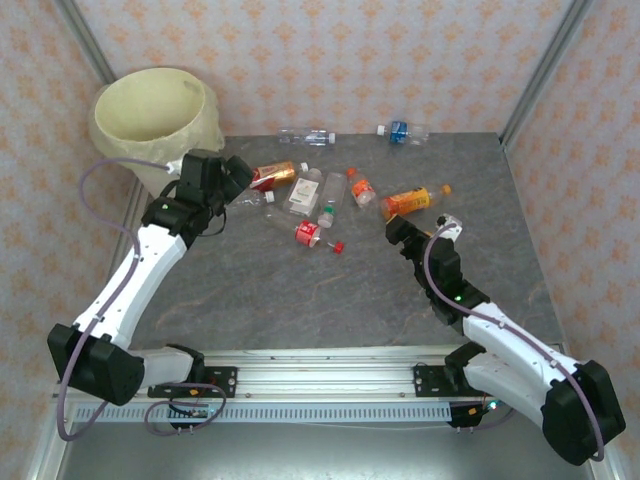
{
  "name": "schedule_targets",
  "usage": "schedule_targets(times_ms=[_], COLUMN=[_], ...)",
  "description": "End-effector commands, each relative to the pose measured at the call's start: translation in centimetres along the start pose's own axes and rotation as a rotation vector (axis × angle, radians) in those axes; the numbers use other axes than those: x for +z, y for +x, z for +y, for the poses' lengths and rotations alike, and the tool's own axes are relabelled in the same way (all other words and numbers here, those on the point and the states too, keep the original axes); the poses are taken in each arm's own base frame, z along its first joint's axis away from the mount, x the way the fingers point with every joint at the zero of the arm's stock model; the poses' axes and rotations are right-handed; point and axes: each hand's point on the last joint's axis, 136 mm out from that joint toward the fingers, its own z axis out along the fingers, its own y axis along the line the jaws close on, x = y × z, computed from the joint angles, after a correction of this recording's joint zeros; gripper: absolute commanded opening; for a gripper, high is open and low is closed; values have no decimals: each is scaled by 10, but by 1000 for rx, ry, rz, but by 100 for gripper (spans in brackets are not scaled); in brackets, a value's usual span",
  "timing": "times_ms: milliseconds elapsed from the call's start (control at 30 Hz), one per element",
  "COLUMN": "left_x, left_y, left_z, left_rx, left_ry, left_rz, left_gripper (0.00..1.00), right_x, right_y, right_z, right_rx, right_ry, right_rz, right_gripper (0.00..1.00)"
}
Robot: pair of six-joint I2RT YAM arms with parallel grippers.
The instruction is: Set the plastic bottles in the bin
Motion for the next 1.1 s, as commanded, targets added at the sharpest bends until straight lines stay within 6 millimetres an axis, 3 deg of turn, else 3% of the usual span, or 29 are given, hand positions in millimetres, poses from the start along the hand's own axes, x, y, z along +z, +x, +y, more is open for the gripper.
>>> schedule_targets(times_ms=[0, 133, 267, 400, 667, 800, 1067], left_x=[13, 53, 87, 114, 156, 177, 182], left_y=[2, 39, 56, 58, 61, 56, 36], left_z=[5, 22, 27, 34, 72, 79, 93], left_rx=[-162, -279, -309, -368, -633, -717, -690], left_ry=[17, -24, -54, -73, -147, -147, -240], left_rz=[-35, 61, 99, 73, -53, -101, -189], left_gripper=[100, 100, 100, 100, 100, 100, 100], right_x=[0, 0, -2, -6, -13, -16, -25], right_y=[-2, 3, 5, 4, 1, -1, -3], right_z=[-4, -10, -11, -15, -24, -26, -35], right_rx=[9, 31, 36, 25, 30, 26, 16], right_ry=[14, 23, 23, 36, 54, 58, 80], right_rz=[-19, -10, -1, -10, -37, -43, -63], right_gripper=[99, 99, 99, 99, 99, 99, 99])
